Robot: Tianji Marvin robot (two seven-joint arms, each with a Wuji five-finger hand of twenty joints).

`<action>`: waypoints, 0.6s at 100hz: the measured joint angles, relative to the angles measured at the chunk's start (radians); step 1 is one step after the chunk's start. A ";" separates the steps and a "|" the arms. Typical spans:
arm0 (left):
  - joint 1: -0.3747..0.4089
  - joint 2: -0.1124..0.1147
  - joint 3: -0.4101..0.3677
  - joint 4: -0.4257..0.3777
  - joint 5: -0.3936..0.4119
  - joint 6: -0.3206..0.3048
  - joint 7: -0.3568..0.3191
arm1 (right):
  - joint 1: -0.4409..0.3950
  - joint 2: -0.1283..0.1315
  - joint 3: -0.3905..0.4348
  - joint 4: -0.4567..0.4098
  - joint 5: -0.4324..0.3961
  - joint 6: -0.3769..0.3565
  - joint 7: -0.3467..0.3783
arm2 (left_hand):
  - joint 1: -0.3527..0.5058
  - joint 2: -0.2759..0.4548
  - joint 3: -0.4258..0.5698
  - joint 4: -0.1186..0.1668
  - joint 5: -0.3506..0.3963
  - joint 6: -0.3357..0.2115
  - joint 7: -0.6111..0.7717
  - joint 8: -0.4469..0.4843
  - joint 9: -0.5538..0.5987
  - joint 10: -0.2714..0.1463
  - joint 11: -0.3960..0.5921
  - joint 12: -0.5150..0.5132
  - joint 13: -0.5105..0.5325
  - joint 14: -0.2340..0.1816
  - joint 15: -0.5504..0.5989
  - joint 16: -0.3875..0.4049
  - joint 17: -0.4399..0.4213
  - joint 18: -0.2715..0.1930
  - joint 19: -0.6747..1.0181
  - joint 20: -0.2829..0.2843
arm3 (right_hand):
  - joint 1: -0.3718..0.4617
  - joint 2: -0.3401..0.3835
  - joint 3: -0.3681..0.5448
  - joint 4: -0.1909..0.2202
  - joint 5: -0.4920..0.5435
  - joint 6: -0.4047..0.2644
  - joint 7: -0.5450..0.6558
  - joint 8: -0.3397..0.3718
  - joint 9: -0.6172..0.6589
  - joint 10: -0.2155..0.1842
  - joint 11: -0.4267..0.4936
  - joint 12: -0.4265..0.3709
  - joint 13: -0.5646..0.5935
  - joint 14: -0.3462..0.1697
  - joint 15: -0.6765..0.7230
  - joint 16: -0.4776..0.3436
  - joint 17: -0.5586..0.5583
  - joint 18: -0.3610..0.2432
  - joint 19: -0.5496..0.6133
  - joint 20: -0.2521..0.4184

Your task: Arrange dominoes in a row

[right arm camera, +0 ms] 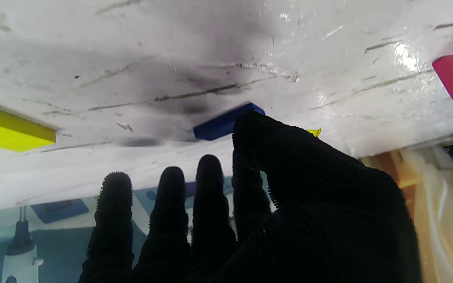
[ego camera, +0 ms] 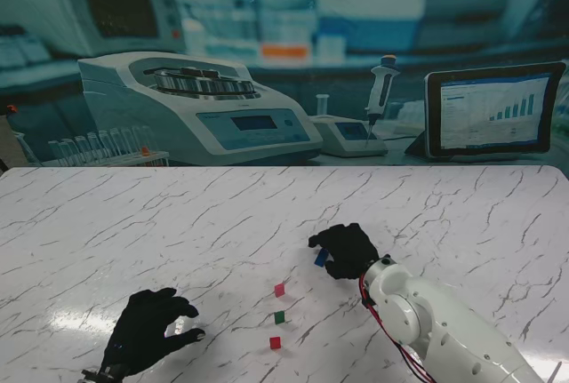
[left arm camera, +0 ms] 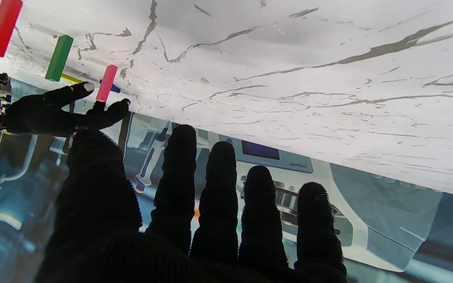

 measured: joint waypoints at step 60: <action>-0.006 0.000 0.003 0.005 -0.003 0.002 0.005 | 0.052 -0.021 -0.053 0.108 0.010 -0.008 -0.115 | 0.000 0.000 0.000 0.000 0.000 0.000 0.015 0.000 0.000 -0.009 0.001 0.000 0.000 -0.001 0.006 0.000 0.009 0.000 0.000 0.000 | 0.038 -0.050 0.022 -0.054 0.114 -0.110 0.297 0.018 0.125 -0.053 0.105 0.022 0.100 -0.027 0.061 0.000 0.043 0.000 0.085 0.000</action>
